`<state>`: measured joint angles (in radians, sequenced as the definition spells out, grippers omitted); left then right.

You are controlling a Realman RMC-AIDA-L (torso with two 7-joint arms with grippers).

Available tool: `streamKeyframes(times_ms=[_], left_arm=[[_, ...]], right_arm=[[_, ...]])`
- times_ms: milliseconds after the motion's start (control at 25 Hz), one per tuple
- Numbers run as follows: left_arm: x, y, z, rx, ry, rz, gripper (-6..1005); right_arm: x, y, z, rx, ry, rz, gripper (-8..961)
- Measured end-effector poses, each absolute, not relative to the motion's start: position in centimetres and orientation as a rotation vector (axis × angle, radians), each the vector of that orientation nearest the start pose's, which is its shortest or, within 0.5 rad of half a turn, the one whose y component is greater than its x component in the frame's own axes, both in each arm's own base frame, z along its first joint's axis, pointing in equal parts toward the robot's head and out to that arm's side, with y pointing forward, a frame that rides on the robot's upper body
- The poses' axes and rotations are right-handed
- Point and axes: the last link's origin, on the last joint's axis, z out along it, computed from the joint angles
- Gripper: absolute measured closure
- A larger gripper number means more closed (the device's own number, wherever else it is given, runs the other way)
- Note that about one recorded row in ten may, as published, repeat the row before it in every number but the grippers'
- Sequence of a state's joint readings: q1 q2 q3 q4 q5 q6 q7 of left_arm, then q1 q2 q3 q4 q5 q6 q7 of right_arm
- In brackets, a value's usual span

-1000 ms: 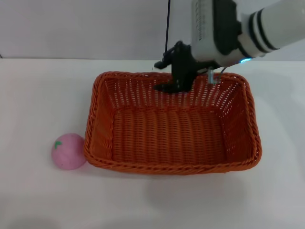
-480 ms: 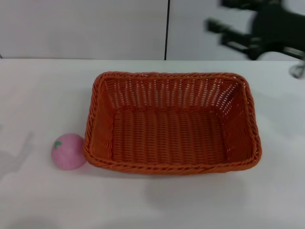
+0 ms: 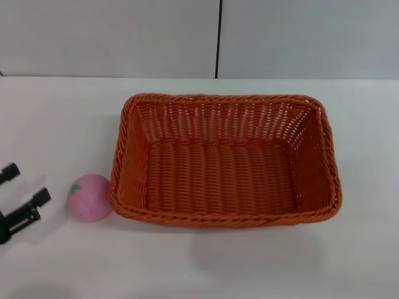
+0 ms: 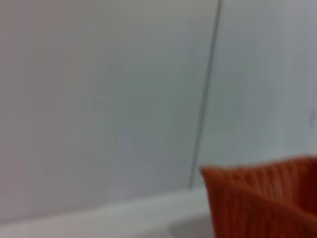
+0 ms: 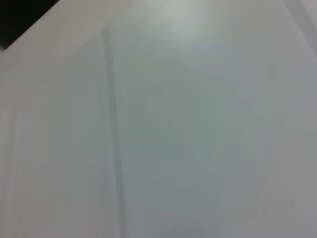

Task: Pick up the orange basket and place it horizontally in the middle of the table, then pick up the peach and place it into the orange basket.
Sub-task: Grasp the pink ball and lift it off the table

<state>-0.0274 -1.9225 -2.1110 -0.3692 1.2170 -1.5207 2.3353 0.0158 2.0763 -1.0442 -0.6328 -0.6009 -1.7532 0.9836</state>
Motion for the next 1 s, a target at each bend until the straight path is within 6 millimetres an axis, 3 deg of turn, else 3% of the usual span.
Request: streamKeyframes(times_ms=[160, 520, 760, 1000], left_arm=[[-39.0, 19.3, 2.9, -2.285, -0.663, -0.663, 180], [-38.0, 20.2, -0.9, -2.363, -0.665, -0.609, 181], [-37.8, 20.1, -1.8, -2.389, -0.667, -0.581, 181], [-37.8, 20.1, -2.0, -2.363, -0.653, -0.582, 310]], right_arm=[[32.9, 20.2, 10.7, -1.503, 0.348, 1.416, 441], [33.8, 19.8, 10.2, -1.475, 0.392, 1.382, 442], [33.9, 19.8, 10.5, -1.465, 0.386, 1.375, 440], [34.1, 19.9, 10.5, -1.462, 0.397, 1.365, 441]])
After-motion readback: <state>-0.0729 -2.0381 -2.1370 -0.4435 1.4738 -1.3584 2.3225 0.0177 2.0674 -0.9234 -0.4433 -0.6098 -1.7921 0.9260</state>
